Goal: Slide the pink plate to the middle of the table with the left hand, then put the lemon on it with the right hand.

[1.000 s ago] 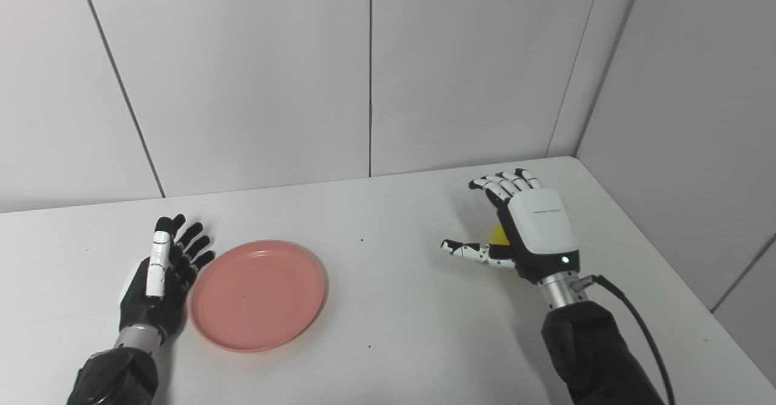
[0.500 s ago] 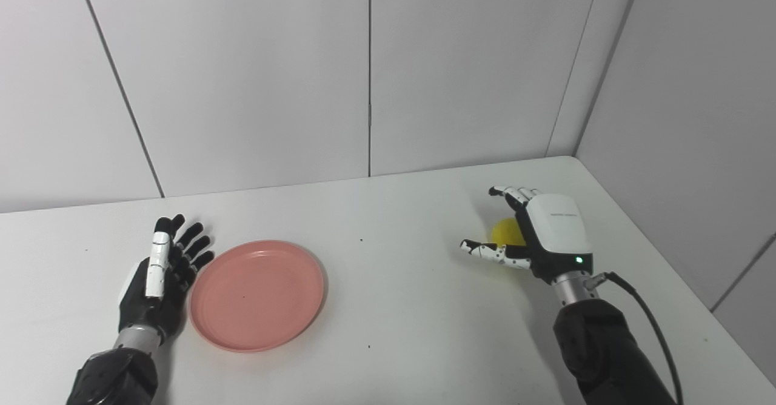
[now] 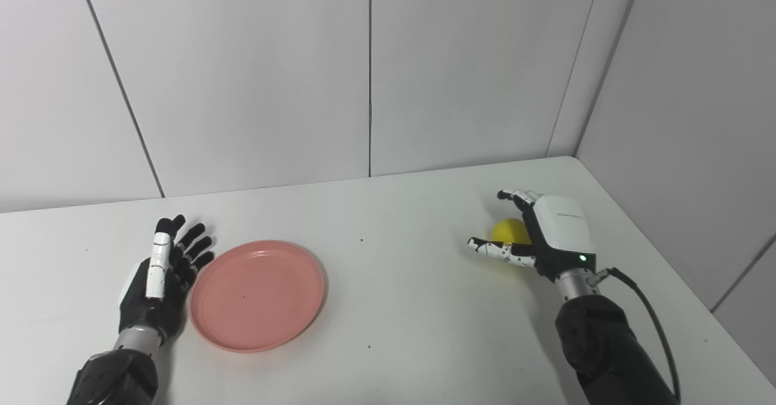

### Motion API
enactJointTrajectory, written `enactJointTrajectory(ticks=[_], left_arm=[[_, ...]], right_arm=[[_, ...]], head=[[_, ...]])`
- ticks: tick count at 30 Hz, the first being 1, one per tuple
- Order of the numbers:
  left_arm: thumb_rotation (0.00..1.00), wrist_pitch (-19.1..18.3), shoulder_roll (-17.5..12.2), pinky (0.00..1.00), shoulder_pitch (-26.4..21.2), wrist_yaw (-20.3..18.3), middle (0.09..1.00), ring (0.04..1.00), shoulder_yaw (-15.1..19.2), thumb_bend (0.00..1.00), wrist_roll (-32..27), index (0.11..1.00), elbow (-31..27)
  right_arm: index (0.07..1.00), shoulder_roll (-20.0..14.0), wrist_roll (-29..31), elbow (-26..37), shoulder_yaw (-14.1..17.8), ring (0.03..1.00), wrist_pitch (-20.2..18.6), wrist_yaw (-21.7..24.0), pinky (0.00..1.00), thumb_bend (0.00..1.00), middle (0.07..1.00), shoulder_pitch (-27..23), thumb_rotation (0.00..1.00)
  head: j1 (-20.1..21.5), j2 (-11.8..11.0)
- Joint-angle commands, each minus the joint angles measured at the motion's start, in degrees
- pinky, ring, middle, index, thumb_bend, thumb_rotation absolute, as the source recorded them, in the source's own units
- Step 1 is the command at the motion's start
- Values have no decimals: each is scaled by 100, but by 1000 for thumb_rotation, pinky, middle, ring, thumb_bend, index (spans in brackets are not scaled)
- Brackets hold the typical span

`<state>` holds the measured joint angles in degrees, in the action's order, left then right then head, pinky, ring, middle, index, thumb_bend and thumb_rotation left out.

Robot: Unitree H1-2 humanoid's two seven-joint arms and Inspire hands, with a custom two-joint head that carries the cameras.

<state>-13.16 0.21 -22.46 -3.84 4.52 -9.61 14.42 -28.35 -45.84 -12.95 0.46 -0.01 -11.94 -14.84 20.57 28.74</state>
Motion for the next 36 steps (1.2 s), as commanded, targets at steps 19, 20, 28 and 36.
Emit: enactJointTrajectory(ticks=[19, 20, 28, 36], left_arm=[[873, -407, -5, 920, 296, 88, 915, 896, -4, 724, 21, 1000, 62], [869, -407, 0, 920, 296, 93, 913, 894, 2, 729, 17, 1000, 63], [872, -415, -15, 914, 273, 84, 916, 899, -12, 727, 34, 1000, 102], [877, -421, -37, 927, 274, 59, 924, 904, -40, 736, 47, 1000, 79]], right_arm=[[739, -225, 87, -399, -222, 731, -136, -83, 584, 839, 767, -351, 757], [741, -221, 99, -408, -223, 732, -157, -63, 589, 836, 769, -347, 751], [686, -174, 104, -548, -258, 510, -232, -170, 403, 809, 628, -316, 516], [487, -195, 321, -994, -321, 280, -247, -211, 220, 527, 368, -432, 157]], head=[[-70, 42], [-74, 46], [-74, 46], [-109, 69]])
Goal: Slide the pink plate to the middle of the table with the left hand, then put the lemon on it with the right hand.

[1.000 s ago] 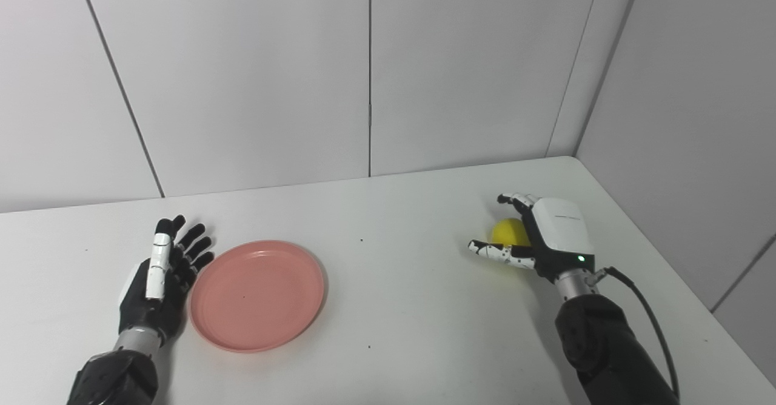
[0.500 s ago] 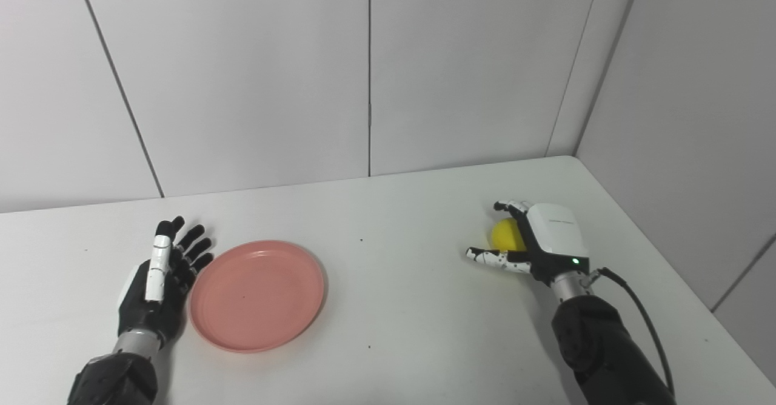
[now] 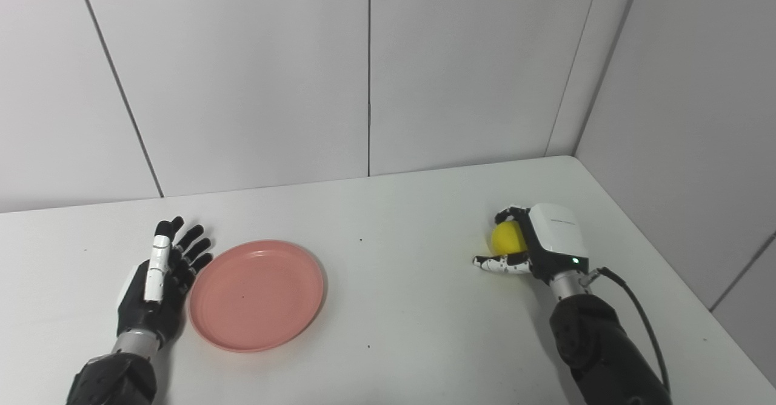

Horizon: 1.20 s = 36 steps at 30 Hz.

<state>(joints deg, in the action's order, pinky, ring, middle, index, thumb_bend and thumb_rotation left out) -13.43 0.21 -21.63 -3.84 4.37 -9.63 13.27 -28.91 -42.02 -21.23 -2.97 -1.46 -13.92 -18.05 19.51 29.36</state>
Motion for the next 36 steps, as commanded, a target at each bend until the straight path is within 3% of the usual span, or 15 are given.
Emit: enactJointTrajectory(ticks=[1, 3, 8, 20, 26, 36], left_arm=[[876, -402, -36, 926, 187, 62, 924, 905, -22, 738, 43, 1000, 200], [877, -406, -32, 933, 185, 69, 923, 905, -15, 729, 36, 1000, 208], [872, -371, -25, 923, 190, 40, 923, 905, 2, 726, -6, 1000, 234], [853, -381, 10, 905, 217, 21, 927, 904, 22, 744, -61, 1000, 216], [856, -409, 57, 889, 237, 78, 921, 897, 8, 737, -18, 1000, 169], [865, -353, 207, 917, 272, 124, 921, 899, -55, 706, 14, 1000, 165]], right_arm=[[484, -156, -33, -247, -9, 271, -71, -68, 212, 523, 357, -127, 156], [477, -183, 6, -356, -61, 250, -33, -161, 196, 520, 326, -146, 157], [481, -201, 173, -237, -97, 292, -187, -53, 233, 513, 364, -113, 161], [482, -257, 316, -201, -126, 261, -51, -106, 205, 512, 343, -107, 157], [483, -292, 281, 270, -112, 261, -224, 144, 203, 512, 345, -52, 155], [478, -373, 149, 914, -102, 214, 22, 197, 161, 516, 294, -63, 152]], head=[[-2, 10], [-2, 11], [-4, 11], [-2, 13], [-130, 22], [-430, -19]])
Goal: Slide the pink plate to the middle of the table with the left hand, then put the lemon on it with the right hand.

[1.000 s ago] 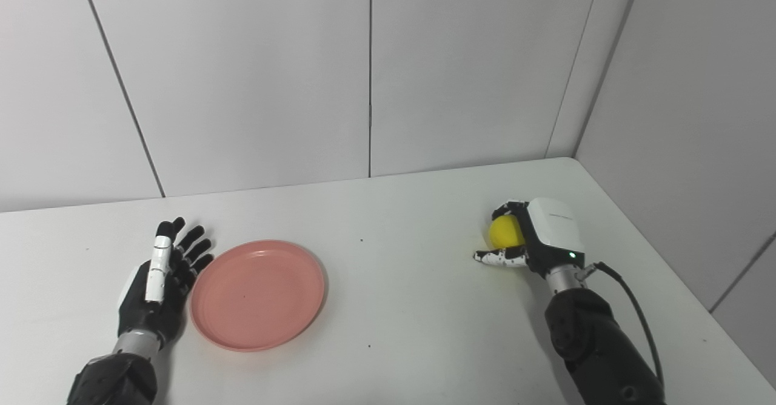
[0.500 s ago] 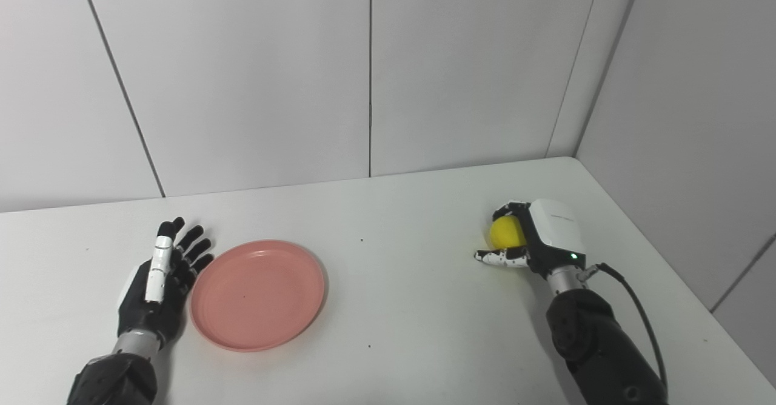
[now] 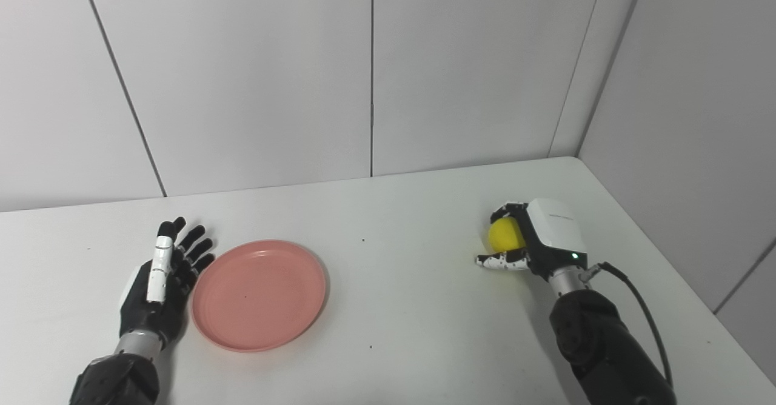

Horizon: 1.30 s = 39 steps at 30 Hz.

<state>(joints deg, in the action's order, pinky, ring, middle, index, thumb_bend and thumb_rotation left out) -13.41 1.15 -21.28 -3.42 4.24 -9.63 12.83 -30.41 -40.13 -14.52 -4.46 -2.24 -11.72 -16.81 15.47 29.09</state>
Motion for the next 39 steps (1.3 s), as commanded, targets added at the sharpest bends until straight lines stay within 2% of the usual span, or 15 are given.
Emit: enactJointTrajectory(ticks=[1, 7, 11, 14, 17, 24, 28, 34, 39], left_arm=[[863, -372, 127, 914, 243, 92, 922, 900, -52, 706, 15, 1000, 190], [843, -398, 247, 920, 271, 183, 924, 904, -48, 722, 5, 1000, 167], [866, -308, 281, 897, 296, 217, 914, 888, -126, 743, 94, 1000, 164], [875, -278, 325, 922, 315, 270, 923, 903, -158, 754, 107, 1000, 173], [892, -273, 384, 928, 342, 352, 916, 899, -196, 729, 167, 1000, 133], [903, -240, 507, 926, 358, 468, 911, 894, -243, 728, 278, 1000, 130], [897, -218, 527, 934, 334, 473, 913, 900, -236, 739, 263, 1000, 203], [913, -162, 553, 919, 324, 527, 903, 886, -286, 757, 345, 1000, 251], [916, -193, 572, 929, 325, 538, 903, 889, -273, 755, 316, 1000, 225]], right_arm=[[478, -228, -45, 307, 46, 212, 110, -5, 159, 516, 291, -198, 151], [475, -286, -21, 613, 32, 187, 156, 139, 135, 516, 265, -259, 150], [478, -326, 41, 834, 28, 175, 202, 332, 124, 515, 257, -315, 150], [479, -316, 131, 1020, 27, 173, 212, 506, 120, 515, 255, -360, 147], [480, -313, 165, 1211, 13, 177, 197, 690, 124, 514, 259, -407, 147], [478, -280, 83, 1319, -20, 179, 141, 912, 128, 515, 262, -591, 152], [479, -298, 75, 1253, -63, 191, 274, 944, 138, 515, 278, -730, 152], [479, -179, 185, 1308, -221, 188, 187, 1272, 135, 513, 273, -975, 155], [479, 76, 164, 1278, -387, 197, 163, 1381, 144, 513, 284, -1197, 154]], head=[[-29, 6], [-153, -12], [-298, -33], [-447, -40], [-573, -41], [-815, -31], [-866, -33], [-992, -42], [-1047, -46]])
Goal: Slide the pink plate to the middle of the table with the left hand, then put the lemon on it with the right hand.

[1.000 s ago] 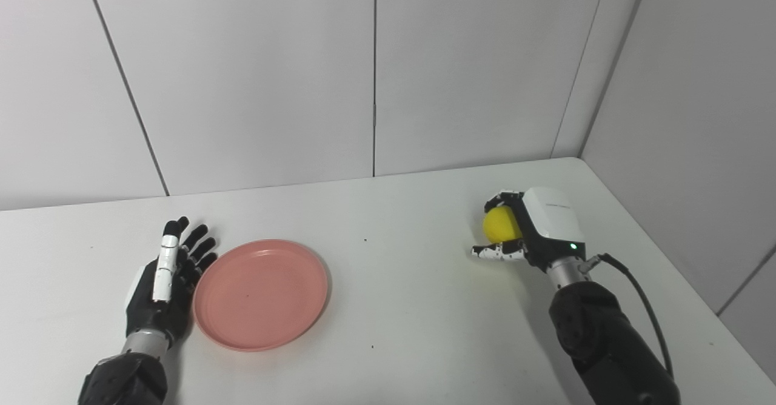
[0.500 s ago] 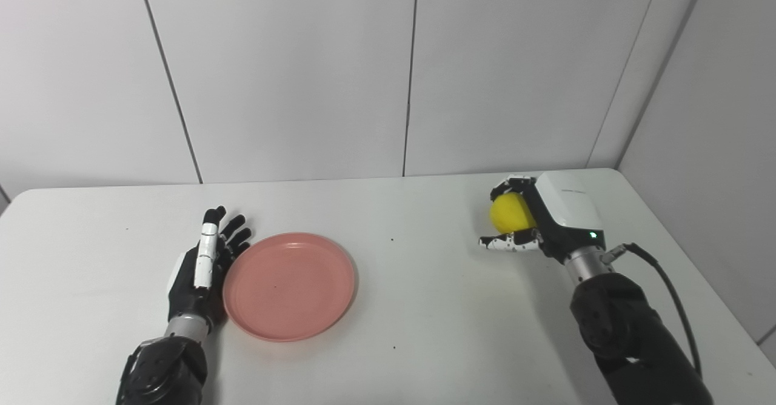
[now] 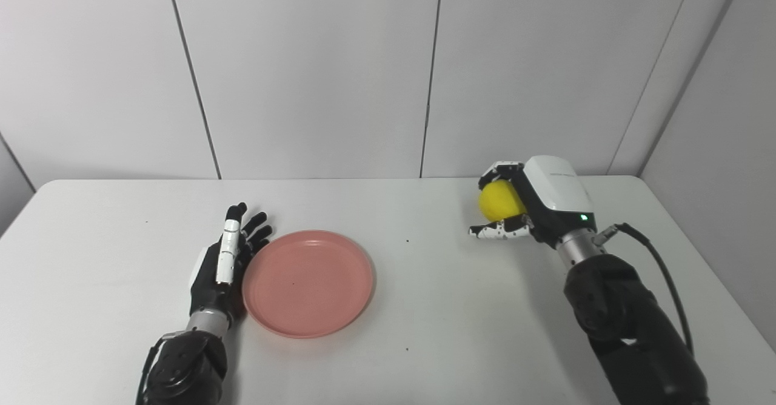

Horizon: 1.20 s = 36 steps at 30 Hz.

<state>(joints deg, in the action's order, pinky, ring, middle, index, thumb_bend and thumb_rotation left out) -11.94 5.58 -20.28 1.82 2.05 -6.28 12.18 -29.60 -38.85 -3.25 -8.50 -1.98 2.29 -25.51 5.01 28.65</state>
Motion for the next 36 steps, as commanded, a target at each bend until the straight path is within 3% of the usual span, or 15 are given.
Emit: enactJointTrajectory(ticks=[1, 10, 15, 26, 36], left_arm=[[910, -323, 129, 928, 225, 1, 905, 891, -45, 752, -34, 1000, 301], [908, -280, 117, 914, 212, 5, 901, 882, -39, 756, -20, 1000, 366], [905, -225, 120, 903, 199, 17, 886, 866, -29, 760, -9, 1000, 439], [907, -190, 139, 908, 167, 23, 890, 871, -10, 764, 6, 1000, 491], [898, -29, 185, 918, 134, 78, 873, 857, -30, 750, 98, 1000, 647]], right_arm=[[478, 62, 19, 149, -9, 199, 100, -8, 145, 513, 284, -363, 154], [479, 589, -149, 96, -257, 212, 27, 97, 157, 513, 302, -584, 155], [478, 834, -189, -84, -484, 228, 220, 45, 171, 513, 315, -688, 152], [481, 1078, -294, -347, -805, 219, 354, -10, 162, 513, 307, -848, 152], [486, 1171, -290, -519, -960, 293, 612, -37, 225, 510, 384, -1012, 157]], head=[[-2, -3], [5, -8], [-8, -31], [-106, -77], [-316, -156]])
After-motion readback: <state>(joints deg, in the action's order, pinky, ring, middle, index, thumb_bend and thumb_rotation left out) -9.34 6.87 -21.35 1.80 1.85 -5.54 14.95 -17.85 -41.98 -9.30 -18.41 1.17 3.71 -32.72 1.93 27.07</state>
